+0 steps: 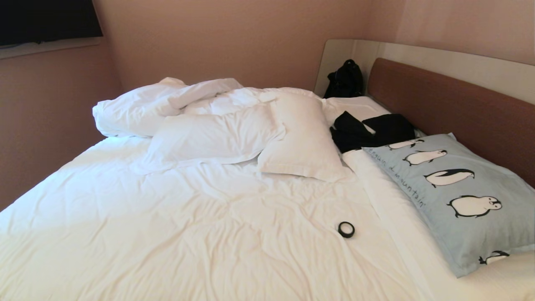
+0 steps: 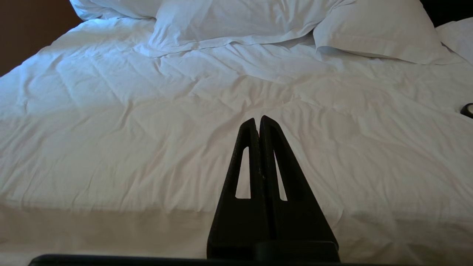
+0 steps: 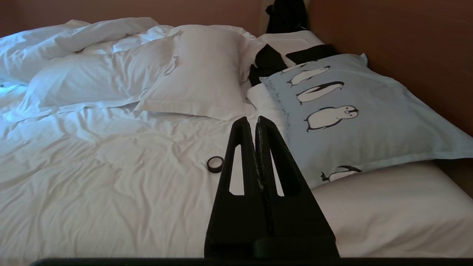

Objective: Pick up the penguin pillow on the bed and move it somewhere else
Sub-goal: Pick up the pillow

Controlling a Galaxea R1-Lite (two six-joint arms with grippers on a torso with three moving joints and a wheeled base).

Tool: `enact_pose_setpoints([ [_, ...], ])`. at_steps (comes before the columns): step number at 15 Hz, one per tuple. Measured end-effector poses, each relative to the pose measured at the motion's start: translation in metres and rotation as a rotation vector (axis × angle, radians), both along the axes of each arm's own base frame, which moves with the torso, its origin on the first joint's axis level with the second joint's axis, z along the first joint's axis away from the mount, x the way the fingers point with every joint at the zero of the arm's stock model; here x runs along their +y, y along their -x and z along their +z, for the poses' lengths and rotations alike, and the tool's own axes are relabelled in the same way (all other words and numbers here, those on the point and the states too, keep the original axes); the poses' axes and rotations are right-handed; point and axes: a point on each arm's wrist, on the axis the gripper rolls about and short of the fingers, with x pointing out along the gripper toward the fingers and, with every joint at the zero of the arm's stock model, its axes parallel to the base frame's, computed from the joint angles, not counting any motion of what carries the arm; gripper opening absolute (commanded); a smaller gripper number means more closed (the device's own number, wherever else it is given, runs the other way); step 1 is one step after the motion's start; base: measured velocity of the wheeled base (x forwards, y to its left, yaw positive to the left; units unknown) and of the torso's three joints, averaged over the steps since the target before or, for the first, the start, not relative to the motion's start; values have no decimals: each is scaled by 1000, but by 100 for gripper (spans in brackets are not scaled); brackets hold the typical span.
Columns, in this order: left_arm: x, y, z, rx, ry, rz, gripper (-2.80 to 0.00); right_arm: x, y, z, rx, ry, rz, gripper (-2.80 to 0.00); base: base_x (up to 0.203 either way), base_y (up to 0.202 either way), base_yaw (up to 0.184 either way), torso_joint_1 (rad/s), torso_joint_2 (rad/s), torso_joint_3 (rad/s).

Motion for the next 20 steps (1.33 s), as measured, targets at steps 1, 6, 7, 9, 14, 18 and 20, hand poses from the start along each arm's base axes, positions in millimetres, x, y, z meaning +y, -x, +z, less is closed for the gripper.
enact_pose_setpoints([
  [1,0,0,0,0,0,0,-280,0,0,-1,-6,-5,-15,-280,0,0,0,0,0,0],
  [6,0,0,0,0,0,0,-280,-1,-16,-17,7,-8,-48,-280,0,0,0,0,0,0],
  [7,0,0,0,0,0,0,-280,-1,-20,-22,6,-8,-49,-280,0,0,0,0,0,0],
  [9,0,0,0,0,0,0,-280,-1,-27,-29,0,-8,-50,-280,0,0,0,0,0,0],
  [14,0,0,0,0,0,0,-280,-1,-39,-42,-48,-7,-50,-280,0,0,0,0,0,0],
  [18,0,0,0,0,0,0,-280,-1,-44,-47,-99,-6,-52,-280,0,0,0,0,0,0],
  [20,0,0,0,0,0,0,-280,-1,-47,-50,-109,3,-54,-280,0,0,0,0,0,0],
])
